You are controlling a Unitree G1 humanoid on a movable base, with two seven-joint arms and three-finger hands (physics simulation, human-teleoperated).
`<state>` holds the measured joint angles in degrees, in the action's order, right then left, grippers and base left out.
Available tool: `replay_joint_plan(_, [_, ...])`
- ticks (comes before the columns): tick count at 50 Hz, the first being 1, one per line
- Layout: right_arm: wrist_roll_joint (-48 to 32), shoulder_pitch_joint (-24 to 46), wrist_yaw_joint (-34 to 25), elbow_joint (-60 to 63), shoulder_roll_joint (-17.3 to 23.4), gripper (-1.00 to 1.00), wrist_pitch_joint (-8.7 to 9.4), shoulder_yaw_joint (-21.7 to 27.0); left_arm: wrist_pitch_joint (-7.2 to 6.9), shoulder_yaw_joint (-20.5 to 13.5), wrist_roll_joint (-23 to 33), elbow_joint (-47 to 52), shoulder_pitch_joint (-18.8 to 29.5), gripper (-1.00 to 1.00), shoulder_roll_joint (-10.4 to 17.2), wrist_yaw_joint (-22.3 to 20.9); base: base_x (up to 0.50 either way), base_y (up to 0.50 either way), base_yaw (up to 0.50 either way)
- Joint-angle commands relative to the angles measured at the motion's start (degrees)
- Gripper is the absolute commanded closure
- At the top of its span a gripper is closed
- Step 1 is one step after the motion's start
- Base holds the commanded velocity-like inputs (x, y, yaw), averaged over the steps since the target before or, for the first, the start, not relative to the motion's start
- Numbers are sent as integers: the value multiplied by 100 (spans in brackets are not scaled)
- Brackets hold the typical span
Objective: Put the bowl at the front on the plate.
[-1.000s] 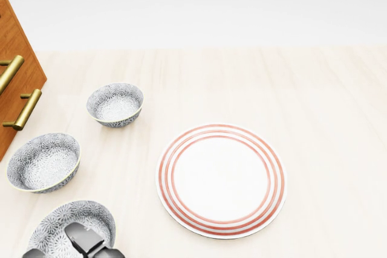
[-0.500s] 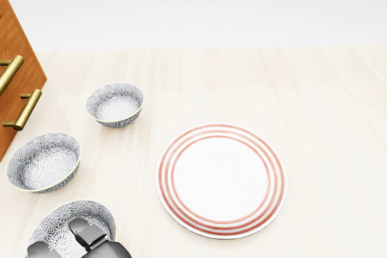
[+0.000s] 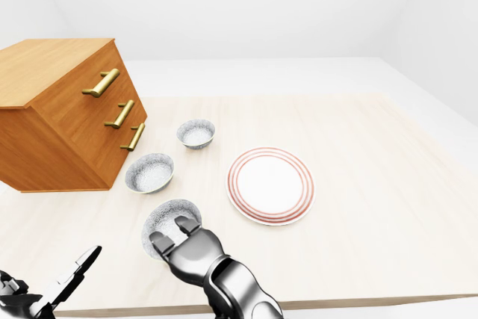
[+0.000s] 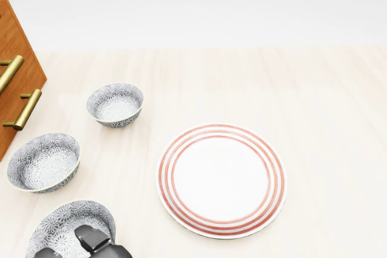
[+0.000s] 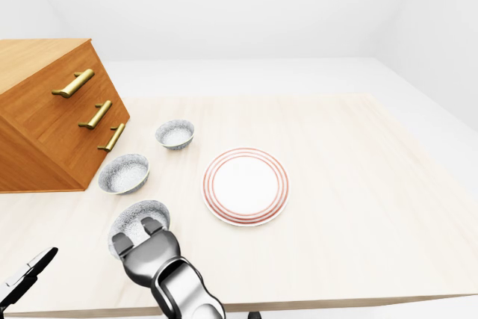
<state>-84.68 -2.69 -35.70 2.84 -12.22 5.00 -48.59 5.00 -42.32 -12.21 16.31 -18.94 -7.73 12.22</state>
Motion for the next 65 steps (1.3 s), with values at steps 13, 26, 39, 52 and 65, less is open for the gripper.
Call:
replay_joint_plan(13, [188, 241, -88, -369, -181, -100, 0, 325, 0, -3, -1, 4, 0, -100, -2, -4, 0, 0, 0])
replay_joint_plan(26, [254, 437, -162, -795, -321, -100, 0, 583, 0, 33, -13, -52, 14, -100, 26, 26, 0, 0, 0])
replay_joint_plan(39, [-155, 636, -430, -1029, -446, -100, 0, 711, 0, 36, -41, -24, 0, -100, 31, 24, 0, 0, 0])
replay_joint_plan(52, [-669, 685, -430, -1351, -526, -100, 0, 807, 0, 33, -21, -96, 33, -100, 43, 15, 0, 0, 0])
replay_joint_plan(65, [-746, 883, -430, -1731, -541, -100, 0, 1152, 0, 54, -41, -59, 10, -100, 45, 27, 0, 0, 0])
